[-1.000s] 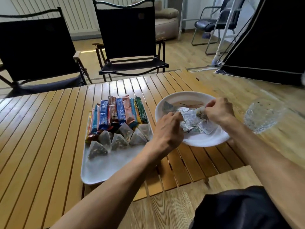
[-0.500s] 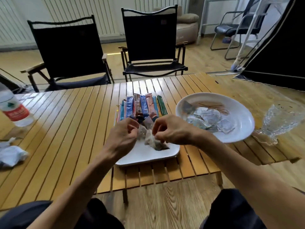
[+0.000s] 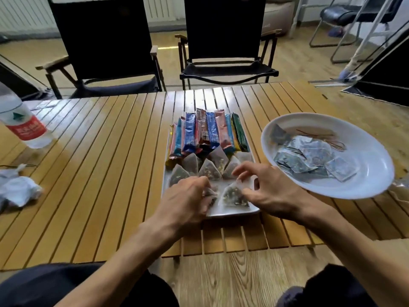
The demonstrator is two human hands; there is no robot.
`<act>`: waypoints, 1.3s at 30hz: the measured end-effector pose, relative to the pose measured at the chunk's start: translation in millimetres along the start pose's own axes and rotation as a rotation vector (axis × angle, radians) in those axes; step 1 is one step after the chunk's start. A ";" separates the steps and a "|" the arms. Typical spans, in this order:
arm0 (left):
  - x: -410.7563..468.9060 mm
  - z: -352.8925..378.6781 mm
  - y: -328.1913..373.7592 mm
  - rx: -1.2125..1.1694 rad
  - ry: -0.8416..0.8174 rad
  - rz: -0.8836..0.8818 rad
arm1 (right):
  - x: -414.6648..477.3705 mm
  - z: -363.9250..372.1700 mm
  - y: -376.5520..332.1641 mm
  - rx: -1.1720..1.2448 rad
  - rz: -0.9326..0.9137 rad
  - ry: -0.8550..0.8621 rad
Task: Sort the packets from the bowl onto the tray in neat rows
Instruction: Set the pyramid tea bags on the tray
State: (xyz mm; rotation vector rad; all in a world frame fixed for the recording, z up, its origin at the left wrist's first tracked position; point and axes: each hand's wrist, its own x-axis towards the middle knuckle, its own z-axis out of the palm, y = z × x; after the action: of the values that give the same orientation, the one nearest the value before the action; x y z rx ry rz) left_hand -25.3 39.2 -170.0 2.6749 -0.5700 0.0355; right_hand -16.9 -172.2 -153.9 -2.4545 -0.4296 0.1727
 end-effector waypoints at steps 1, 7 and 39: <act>-0.2 -0.4 -0.1 0.006 0.022 -0.003 | -1.0 0.9 -0.7 -0.027 -0.007 -0.022; -5.4 -5.0 -8.0 0.061 0.021 -0.038 | -3.0 8.1 -5.2 -0.211 0.018 0.019; 26.0 -30.5 -67.9 0.028 0.168 -0.037 | -4.5 11.9 -1.4 -0.200 -0.004 -0.035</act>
State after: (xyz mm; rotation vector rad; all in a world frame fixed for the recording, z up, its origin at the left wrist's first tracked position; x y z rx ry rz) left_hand 27.2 97.9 -165.1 2.6759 -0.4692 0.2571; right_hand -24.3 -166.0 -162.4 -2.6493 -0.4874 0.1793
